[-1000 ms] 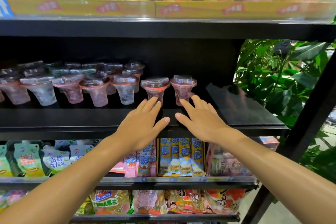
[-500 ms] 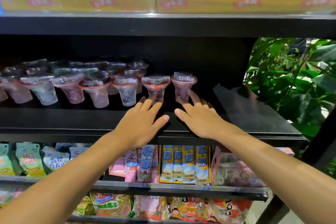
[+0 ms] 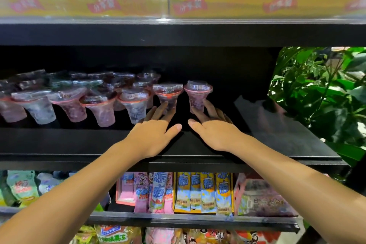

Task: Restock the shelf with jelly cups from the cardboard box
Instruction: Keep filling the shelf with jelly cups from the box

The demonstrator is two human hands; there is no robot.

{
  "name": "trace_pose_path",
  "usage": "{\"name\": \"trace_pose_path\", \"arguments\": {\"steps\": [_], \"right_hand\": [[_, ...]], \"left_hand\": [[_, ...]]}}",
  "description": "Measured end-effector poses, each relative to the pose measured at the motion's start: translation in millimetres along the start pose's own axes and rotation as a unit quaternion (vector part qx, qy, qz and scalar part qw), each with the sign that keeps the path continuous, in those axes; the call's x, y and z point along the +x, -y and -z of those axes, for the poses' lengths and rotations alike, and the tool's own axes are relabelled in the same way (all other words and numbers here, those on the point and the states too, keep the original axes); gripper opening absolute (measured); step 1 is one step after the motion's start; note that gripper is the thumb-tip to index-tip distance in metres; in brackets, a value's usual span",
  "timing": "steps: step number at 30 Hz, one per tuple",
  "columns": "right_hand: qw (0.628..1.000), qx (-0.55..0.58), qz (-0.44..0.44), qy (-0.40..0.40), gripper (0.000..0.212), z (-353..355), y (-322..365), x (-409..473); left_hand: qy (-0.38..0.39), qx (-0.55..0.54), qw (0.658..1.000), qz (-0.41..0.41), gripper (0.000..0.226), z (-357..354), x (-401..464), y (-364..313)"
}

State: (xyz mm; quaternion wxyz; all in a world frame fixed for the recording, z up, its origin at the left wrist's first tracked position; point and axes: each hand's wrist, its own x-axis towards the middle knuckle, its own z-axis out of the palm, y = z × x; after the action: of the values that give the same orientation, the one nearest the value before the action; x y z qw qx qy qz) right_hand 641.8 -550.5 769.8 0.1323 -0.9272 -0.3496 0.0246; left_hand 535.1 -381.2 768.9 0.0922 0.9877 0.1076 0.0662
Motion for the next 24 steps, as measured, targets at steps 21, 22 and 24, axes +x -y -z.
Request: {"name": "trace_pose_path", "arguments": {"steps": [21,22,24], "right_hand": [[0.999,-0.027,-0.022,-0.003,0.063,2.6,-15.9,52.4],[0.999,-0.03,-0.019,-0.002,0.063,3.1,-17.3,54.9],[0.999,-0.035,-0.013,0.001,0.063,4.8,-20.3,59.3]], "left_hand": [[0.007,-0.016,0.999,0.028,0.075,-10.0,50.6,-5.8],[0.008,-0.013,0.999,0.031,0.075,-9.6,52.8,-5.9],[0.007,-0.008,0.999,0.034,0.076,-10.2,57.6,-5.2]]}}
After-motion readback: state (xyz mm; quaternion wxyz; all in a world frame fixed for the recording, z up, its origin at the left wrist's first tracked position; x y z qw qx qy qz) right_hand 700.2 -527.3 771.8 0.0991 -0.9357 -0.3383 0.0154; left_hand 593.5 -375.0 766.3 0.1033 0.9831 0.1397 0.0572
